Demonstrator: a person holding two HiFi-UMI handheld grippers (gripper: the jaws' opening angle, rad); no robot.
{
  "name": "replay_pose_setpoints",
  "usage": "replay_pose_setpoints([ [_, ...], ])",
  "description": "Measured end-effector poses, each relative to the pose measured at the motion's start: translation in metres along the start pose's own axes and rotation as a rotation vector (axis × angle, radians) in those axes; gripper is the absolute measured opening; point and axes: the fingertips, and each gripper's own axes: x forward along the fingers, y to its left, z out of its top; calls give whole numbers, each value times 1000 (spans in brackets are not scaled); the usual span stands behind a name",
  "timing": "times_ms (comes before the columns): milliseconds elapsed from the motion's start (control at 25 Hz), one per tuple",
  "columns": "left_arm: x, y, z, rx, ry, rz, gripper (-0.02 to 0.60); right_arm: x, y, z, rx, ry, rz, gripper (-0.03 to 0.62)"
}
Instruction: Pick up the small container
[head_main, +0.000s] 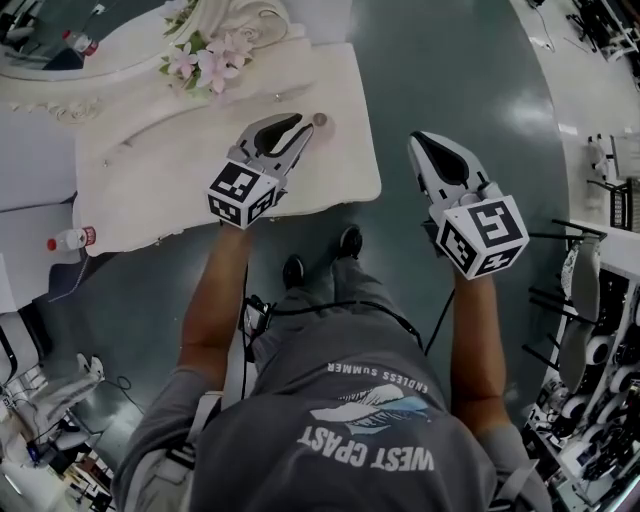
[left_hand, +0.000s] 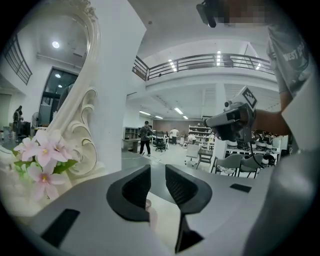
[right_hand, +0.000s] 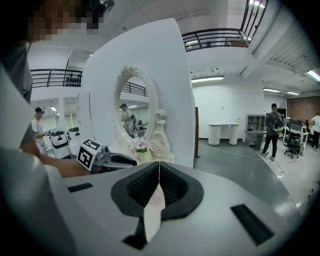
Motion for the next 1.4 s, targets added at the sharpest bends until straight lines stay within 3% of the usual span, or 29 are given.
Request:
replay_pose_setpoints([
  [240, 25, 2, -24, -3, 41, 6, 163, 2, -11, -13, 17, 19, -1, 26],
  [600, 58, 12, -61, -10, 72, 58, 385, 3, -28, -32, 45, 52, -9, 26],
  [680, 64, 14, -68, -6, 79, 70, 408, 4, -31, -37, 49, 59, -11, 26],
  [1200, 93, 28, -117, -41, 128, 123, 408, 18, -43, -59, 77, 104, -18, 26],
  [1400, 98, 32, -120, -45, 113, 148, 316, 19, -48, -65, 88, 117, -23, 26],
])
